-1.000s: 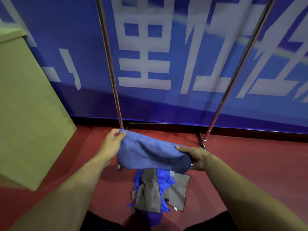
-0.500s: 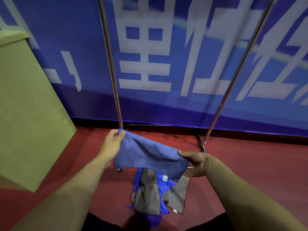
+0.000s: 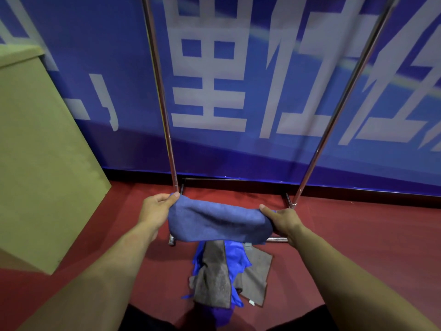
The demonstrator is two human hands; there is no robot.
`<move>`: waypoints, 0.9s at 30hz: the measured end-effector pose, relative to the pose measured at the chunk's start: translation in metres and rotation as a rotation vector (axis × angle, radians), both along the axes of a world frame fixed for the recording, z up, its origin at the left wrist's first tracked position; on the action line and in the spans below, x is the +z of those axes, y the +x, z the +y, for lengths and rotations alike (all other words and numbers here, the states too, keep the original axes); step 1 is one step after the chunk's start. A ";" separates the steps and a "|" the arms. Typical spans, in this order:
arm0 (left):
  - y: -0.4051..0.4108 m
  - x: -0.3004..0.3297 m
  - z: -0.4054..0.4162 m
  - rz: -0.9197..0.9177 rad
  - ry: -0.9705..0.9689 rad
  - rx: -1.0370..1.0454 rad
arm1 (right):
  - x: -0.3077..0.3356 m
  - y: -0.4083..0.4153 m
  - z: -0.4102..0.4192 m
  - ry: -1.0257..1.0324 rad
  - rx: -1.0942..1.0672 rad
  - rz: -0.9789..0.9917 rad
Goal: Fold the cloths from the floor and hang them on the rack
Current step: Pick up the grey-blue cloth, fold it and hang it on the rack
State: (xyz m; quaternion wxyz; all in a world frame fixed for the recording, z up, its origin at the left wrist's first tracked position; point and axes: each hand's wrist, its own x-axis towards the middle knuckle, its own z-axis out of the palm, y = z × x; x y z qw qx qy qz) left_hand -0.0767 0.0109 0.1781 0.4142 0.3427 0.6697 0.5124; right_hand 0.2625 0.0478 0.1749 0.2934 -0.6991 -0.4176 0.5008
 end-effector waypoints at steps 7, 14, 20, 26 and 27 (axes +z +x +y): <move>0.000 -0.001 0.002 -0.051 -0.007 0.059 | 0.002 0.003 0.005 0.182 -0.042 0.004; 0.015 0.017 0.000 -0.434 -0.024 -0.015 | 0.004 0.005 0.006 0.244 -0.065 0.243; 0.013 0.013 0.001 -0.429 -0.023 0.029 | 0.014 0.004 0.005 0.439 -0.037 0.053; 0.010 0.014 0.003 -0.126 0.066 0.143 | 0.018 0.004 0.006 0.520 -0.066 0.110; 0.011 0.017 0.002 -0.112 0.093 0.159 | 0.021 0.004 0.005 0.521 -0.075 0.136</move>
